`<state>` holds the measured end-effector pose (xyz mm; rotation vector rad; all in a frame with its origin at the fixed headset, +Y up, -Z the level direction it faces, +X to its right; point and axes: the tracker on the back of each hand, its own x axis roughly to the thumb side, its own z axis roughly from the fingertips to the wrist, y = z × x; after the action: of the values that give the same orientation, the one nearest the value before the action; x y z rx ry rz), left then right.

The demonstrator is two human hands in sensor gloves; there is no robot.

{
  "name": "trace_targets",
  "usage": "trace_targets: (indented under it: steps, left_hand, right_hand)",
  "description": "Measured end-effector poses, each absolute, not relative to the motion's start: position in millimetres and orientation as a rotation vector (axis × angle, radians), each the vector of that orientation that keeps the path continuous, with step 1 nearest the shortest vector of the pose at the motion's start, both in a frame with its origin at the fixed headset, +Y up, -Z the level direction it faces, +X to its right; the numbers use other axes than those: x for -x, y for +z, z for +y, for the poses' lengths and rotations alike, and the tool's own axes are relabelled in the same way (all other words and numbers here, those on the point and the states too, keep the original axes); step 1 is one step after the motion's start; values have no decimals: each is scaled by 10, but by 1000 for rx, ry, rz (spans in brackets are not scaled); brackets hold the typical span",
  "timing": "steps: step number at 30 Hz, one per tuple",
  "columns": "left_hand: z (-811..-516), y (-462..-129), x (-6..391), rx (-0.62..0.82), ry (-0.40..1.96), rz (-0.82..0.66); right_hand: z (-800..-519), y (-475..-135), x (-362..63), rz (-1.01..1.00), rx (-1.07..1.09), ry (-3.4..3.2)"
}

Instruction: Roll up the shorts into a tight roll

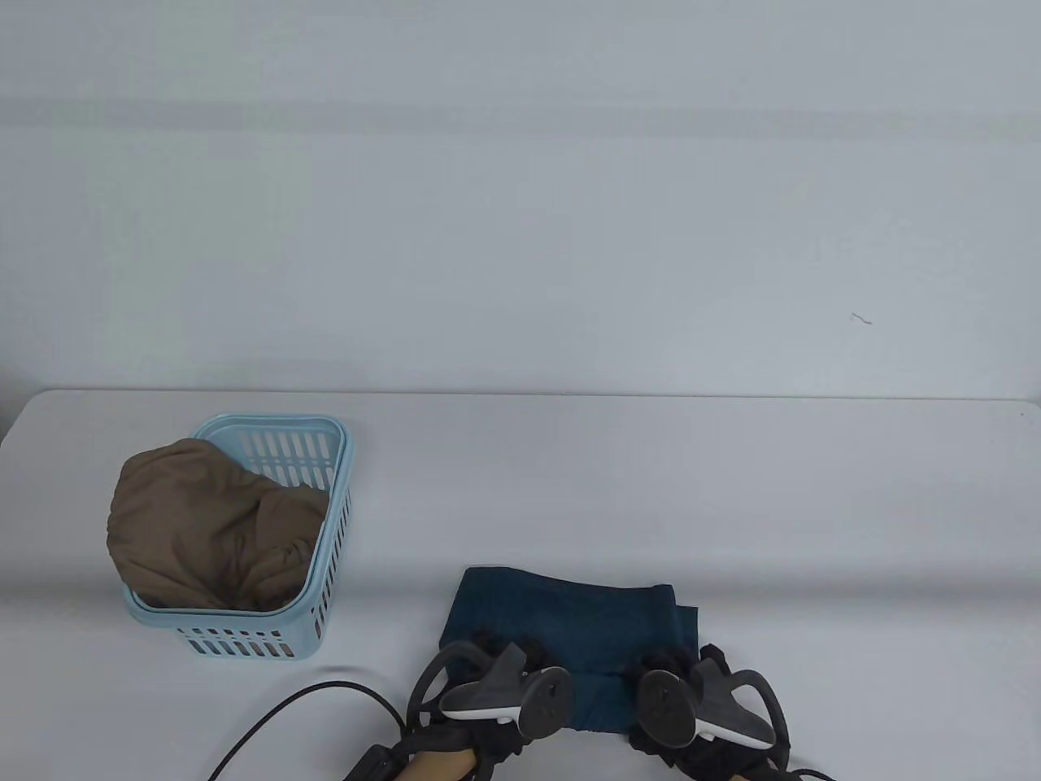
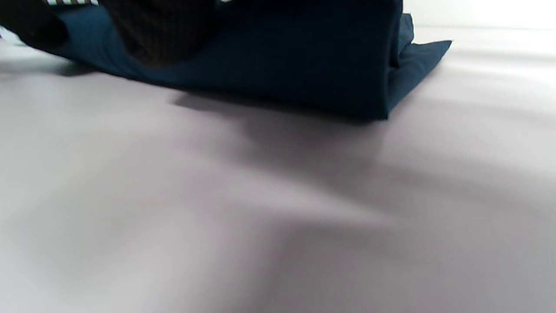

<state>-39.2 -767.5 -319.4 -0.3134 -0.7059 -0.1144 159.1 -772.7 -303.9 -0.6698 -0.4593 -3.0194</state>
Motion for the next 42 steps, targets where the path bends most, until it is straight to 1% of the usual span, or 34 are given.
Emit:
trace_targets:
  steps: [3,5,9,12,15,19,24,25,26,28,30,31,32,33,35,39,40,42]
  left_hand:
    - [-7678,-3190,380,287,-119,-703]
    - [-7699,-3183,379,274,-122,-708]
    - [-7683,-3204,418,217,-138,-734]
    - [-7617,-3243,455,239,-52,-720]
    - [-7589,-3272,503,292,62,-704]
    - [-7577,-3281,531,294,127,-707]
    - [-7552,-3271,511,325,121,-707]
    - [-7534,-3261,520,319,121,-706]
    - [-7483,-3241,540,262,128,-720]
    - [-7385,-3207,564,193,143,-756]
    - [-7336,-3163,562,165,150,-799]
    - [-7346,-3152,547,155,99,-826]
    - [-7372,-3136,528,173,18,-839]
    - [-7384,-3128,521,171,-12,-838]
    - [-7404,-3115,496,133,-76,-830]
    - [-7425,-3129,497,132,-110,-800]
    - [-7441,-3134,500,134,-107,-791]
    - [-7479,-3144,504,147,-106,-776]
  right_hand:
    - [-7753,-3038,-1578,-452,671,-3000]
    - [-7756,-3032,-1570,-412,669,-3011]
    - [-7714,-3038,-1578,-366,666,-3042]
    - [-7679,-3063,-1615,-402,659,-3117]
    - [-7668,-3086,-1674,-473,642,-3206]
    - [-7685,-3126,-1757,-646,609,-3374]
    - [-7682,-3137,-1772,-638,594,-3368]
    - [-7683,-3137,-1772,-638,592,-3370]
    - [-7685,-3139,-1774,-633,585,-3373]
    - [-7675,-3137,-1773,-610,562,-3371]
    - [-7674,-3125,-1771,-558,543,-3377]
    - [-7676,-3110,-1768,-506,525,-3381]
    - [-7671,-3093,-1761,-461,516,-3375]
    - [-7664,-3085,-1759,-440,505,-3369]
    - [-7613,-3052,-1750,-329,486,-3350]
    - [-7488,-2990,-1715,-127,575,-3292]
    - [-7459,-2972,-1699,-100,610,-3249]
    - [-7450,-2952,-1660,-145,646,-3183]
